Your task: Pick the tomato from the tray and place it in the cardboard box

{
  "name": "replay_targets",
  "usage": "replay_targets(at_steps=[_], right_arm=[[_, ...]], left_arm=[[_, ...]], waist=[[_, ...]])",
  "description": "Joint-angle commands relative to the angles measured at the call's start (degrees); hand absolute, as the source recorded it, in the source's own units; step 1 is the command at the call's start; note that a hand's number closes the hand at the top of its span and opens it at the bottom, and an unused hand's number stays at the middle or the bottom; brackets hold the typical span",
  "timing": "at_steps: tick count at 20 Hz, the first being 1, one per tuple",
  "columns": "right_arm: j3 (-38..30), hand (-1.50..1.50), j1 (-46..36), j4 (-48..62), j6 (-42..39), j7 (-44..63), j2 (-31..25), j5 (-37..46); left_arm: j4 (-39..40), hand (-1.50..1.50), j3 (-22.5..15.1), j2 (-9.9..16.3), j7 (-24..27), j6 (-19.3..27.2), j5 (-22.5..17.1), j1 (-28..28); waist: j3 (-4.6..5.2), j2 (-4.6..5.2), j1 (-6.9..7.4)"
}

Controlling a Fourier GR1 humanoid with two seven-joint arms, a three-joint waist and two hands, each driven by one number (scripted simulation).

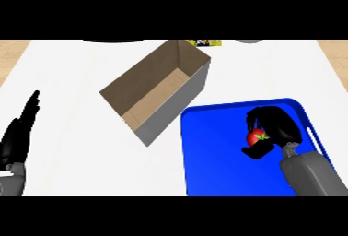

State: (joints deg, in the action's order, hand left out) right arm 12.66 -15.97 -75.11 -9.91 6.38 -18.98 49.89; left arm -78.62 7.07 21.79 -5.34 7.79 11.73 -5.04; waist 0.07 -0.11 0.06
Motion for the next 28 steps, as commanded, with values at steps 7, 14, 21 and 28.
replay_targets(at_steps=[7,14,21,28], right_arm=[[-5.18,1.5,1.11,-11.94,4.77,-1.55,-6.18,4.24],[-6.15,1.5,-1.69,-23.55,7.03,-4.29,-3.7,1.21],[-2.67,1.5,-12.5,-24.25,-1.27,2.75,4.26,-0.84],[-2.99,1.5,-25.95,-16.82,-2.34,13.35,16.27,-3.09]], left_arm=[[1.47,0.0,1.77,0.18,2.24,-1.57,-0.07,0.13],[0.99,0.0,0.71,-1.48,0.75,0.42,2.03,-0.36],[2.44,0.0,3.64,0.76,2.53,-2.97,-0.02,-0.63],[4.19,0.0,3.03,-1.08,6.47,-1.43,1.54,1.17]], waist=[[-0.06,-0.02,-0.4],[-0.07,0.0,-0.32],[-0.04,0.14,0.35],[0.0,0.23,0.75]])
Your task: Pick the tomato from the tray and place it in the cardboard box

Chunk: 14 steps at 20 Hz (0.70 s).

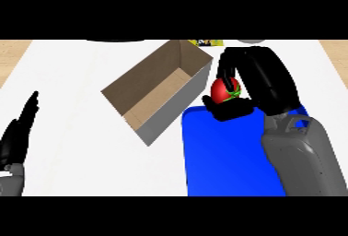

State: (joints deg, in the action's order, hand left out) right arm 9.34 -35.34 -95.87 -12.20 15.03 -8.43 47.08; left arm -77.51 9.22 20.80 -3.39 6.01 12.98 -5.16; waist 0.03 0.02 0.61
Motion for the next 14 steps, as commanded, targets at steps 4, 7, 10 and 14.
replay_targets(at_steps=[4,7,10,14], right_arm=[[0.45,1.5,-15.27,16.66,6.89,7.3,8.2,-2.47],[0.46,1.5,-18.83,22.35,9.07,9.49,8.31,-6.17],[-1.57,1.5,-23.02,34.85,14.81,3.61,8.37,-8.21],[1.31,1.5,-30.99,46.96,21.0,4.01,8.4,-12.01]], left_arm=[[4.37,0.0,-0.44,0.11,-1.7,-0.51,1.27,-6.55],[-1.14,0.0,-0.46,-0.74,-0.5,-0.9,0.43,-1.26],[0.83,0.0,-0.23,-0.07,-2.25,-1.25,0.98,-3.75],[0.85,0.0,-0.39,-0.04,-0.1,-1.46,1.44,-2.98]], waist=[[0.01,0.42,0.65],[-0.03,0.1,1.17],[-0.03,0.4,1.34],[0.0,0.58,2.18]])
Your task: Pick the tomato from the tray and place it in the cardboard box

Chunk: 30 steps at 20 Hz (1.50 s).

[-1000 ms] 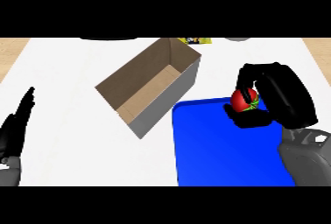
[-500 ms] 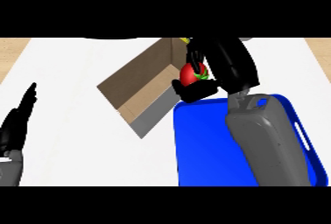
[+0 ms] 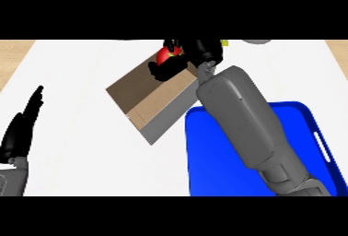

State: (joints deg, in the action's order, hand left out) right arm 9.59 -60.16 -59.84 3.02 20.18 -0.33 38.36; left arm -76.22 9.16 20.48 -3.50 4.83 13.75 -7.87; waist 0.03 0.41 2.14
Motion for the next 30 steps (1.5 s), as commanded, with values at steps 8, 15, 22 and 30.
replay_targets(at_steps=[8,15,22,30], right_arm=[[3.98,1.5,-11.4,30.34,16.22,-3.07,0.33,-5.97],[1.69,-1.5,-13.28,38.47,14.57,-6.42,0.33,-16.73],[2.71,-1.5,-13.98,36.98,21.68,-15.08,0.33,-22.69],[-5.97,-1.5,-11.2,34.59,28.94,-25.95,0.33,-30.88]], left_arm=[[-0.69,0.0,-0.96,-0.61,-0.19,-0.93,0.58,-0.53],[0.09,0.0,-1.51,-1.0,-1.04,-0.99,1.09,-3.77],[0.94,0.0,-1.62,-1.78,-1.65,-0.49,1.48,-4.94],[1.46,0.0,1.12,0.13,-0.04,-0.96,0.41,-1.8]], waist=[[0.03,0.76,2.69],[0.0,1.18,3.6],[-0.03,0.93,2.84],[-0.06,0.37,0.38]])
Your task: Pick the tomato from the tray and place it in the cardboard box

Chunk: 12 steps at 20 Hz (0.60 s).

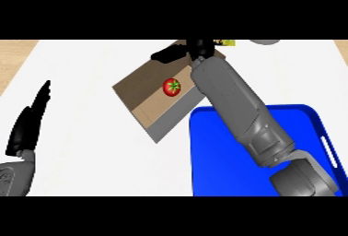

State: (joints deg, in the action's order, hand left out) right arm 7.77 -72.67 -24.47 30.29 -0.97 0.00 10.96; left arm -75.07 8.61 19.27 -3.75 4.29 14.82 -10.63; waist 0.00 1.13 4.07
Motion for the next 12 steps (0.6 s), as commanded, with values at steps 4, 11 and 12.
replay_targets(at_steps=[4,11,12], right_arm=[[-8.09,-1.5,2.95,-0.3,-3.2,-12.01,-3.01,-6.2],[-10.6,-1.5,8.38,-4.18,-11.31,-11.27,-12.42,-7.95],[-10.69,-1.5,10.31,-7.52,-11.38,-8.53,-13.88,-8.56]], left_arm=[[-2.84,0.0,2.1,1.45,-0.84,-1.28,-1.57,2.86],[-0.95,0.0,2.96,1.1,0.75,-0.92,-1.28,3.75],[-0.45,0.0,3.05,0.51,1.46,0.93,-0.13,5.26]], waist=[[-0.05,-0.54,-1.93],[-0.01,-1.03,-3.62],[0.0,-1.4,-4.52]])
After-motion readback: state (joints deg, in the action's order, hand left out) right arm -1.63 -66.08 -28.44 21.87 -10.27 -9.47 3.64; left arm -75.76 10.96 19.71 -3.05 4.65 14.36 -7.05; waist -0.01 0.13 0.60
